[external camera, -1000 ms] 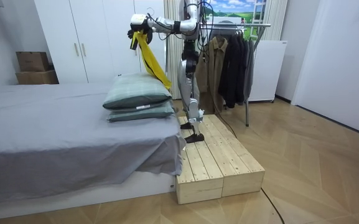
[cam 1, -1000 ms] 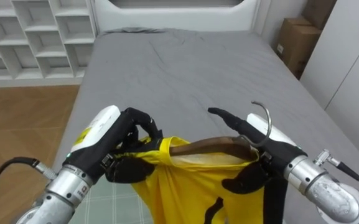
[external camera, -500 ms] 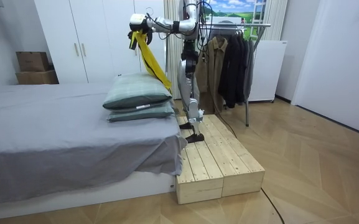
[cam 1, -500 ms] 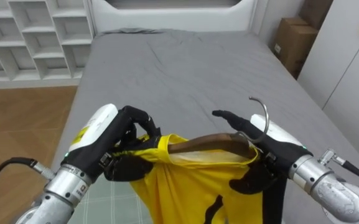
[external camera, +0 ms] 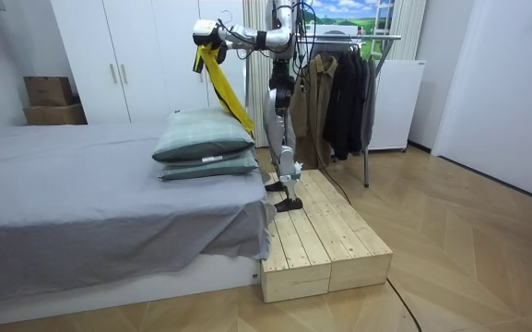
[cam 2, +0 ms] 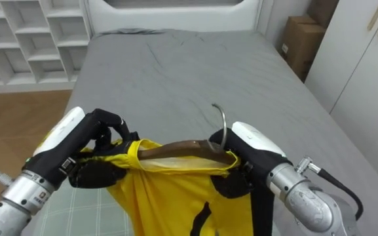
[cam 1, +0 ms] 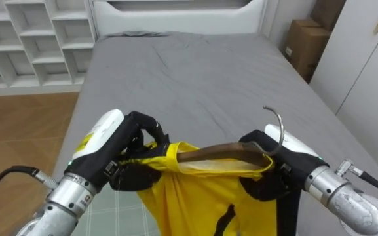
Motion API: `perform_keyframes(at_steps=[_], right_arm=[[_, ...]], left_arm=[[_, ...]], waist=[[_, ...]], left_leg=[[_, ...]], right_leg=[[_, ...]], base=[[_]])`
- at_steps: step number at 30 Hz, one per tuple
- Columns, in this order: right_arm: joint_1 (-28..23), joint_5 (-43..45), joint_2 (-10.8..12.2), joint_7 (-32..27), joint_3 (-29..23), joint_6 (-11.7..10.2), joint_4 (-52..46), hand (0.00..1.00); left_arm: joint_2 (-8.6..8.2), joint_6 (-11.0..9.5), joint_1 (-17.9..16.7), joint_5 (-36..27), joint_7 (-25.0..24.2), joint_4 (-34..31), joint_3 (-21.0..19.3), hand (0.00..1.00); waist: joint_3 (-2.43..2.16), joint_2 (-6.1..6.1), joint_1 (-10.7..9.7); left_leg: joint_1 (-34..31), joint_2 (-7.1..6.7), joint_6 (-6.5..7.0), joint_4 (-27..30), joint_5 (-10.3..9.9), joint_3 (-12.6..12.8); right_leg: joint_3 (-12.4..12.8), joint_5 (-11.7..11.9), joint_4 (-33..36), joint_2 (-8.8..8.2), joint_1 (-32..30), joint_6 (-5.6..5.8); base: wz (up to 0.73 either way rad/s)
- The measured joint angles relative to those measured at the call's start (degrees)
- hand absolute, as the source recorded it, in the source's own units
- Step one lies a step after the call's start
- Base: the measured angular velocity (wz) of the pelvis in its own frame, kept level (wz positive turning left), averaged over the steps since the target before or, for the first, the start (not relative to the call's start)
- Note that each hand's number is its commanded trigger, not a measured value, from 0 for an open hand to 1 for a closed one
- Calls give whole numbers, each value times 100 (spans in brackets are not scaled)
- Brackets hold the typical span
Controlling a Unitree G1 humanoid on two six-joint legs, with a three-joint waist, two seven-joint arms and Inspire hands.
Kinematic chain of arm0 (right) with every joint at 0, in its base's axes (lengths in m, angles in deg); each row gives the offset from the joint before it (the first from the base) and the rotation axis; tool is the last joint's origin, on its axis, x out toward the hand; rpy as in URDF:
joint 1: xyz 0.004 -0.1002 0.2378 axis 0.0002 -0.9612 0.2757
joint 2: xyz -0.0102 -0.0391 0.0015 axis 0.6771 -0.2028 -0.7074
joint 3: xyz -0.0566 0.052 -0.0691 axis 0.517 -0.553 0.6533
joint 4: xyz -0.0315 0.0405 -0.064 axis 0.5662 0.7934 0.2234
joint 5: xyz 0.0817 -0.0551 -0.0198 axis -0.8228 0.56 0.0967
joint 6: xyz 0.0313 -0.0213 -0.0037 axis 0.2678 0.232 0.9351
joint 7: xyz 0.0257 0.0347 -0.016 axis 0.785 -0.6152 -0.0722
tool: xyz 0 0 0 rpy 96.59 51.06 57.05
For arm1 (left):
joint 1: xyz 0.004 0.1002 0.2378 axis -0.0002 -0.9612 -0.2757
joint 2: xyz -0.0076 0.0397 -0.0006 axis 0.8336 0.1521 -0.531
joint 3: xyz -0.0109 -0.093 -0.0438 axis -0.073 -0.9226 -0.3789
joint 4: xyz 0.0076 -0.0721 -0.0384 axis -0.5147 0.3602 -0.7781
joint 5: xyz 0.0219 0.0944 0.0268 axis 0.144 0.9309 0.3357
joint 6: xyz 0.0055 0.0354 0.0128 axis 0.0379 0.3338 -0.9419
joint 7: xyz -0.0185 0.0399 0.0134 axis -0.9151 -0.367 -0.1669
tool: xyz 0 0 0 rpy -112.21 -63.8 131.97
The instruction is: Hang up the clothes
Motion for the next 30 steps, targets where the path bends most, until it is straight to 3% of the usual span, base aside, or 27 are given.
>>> perform_keyframes(at_steps=[30], right_arm=[[-2,-21,0,30,4,-7,5,100]], left_arm=[[5,0,22,-47,81,0,0,100]], waist=[[-8,29,91]], left_leg=[[11,3,0,16,0,-22]], right_leg=[[-10,1,-1,2,26,-1]], base=[[0]])
